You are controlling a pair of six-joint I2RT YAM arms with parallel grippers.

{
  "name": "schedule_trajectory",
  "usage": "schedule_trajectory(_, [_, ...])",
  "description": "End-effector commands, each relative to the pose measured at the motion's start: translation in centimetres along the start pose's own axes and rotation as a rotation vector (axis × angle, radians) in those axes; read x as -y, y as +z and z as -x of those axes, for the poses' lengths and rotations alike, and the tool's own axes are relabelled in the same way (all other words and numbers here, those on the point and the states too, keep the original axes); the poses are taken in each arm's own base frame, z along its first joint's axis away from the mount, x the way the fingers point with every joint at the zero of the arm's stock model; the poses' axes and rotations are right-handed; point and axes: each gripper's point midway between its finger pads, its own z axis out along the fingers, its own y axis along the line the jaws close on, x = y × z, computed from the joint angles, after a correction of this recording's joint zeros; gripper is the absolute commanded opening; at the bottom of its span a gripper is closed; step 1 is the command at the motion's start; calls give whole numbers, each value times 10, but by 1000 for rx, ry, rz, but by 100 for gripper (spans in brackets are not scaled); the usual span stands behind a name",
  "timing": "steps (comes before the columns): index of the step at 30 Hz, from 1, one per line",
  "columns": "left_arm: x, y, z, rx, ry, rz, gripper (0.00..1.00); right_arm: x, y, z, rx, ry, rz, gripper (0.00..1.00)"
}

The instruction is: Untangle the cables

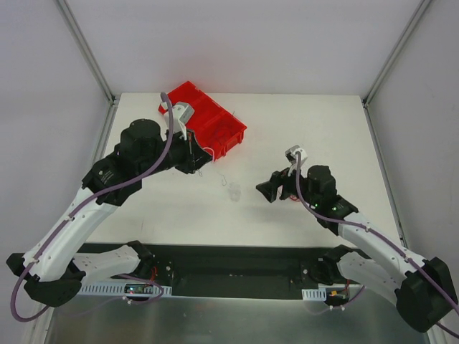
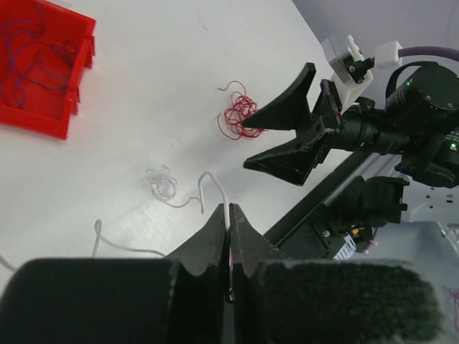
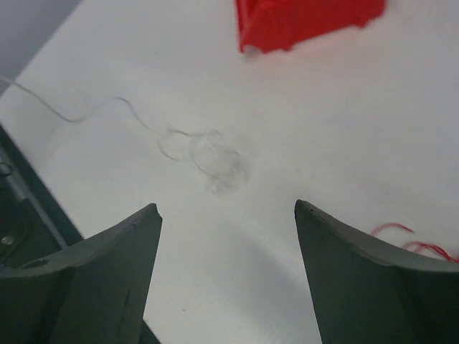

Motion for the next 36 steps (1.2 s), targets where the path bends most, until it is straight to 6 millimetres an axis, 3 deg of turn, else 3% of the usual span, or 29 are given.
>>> schedule_trajectory(1, [37,2,9,-11,-62,-174,0,-82,-6,61,143,-107,367,77])
schedule_trajectory(8, [61,6,21,-13,-89,-292,0,-148,-2,80,163,-128,577,78])
schedule_trajectory(15, [72,4,29,-1,-89,-338,0,-182,4,91,171,-138,635,74])
schedule_trajectory(17, [75,2,32,6,-89,-349,0,-184,10,94,178,-131,612,68])
schedule_trajectory(22, [87,-8,46,32,-79,-397,0,-164,33,107,227,-75,449,52])
schedule_trajectory(26, [101,-19,68,76,-57,-444,0,-146,54,121,292,13,329,31])
schedule_trajectory(36, [125,-20,93,91,-63,-535,0,-152,82,123,307,21,349,29])
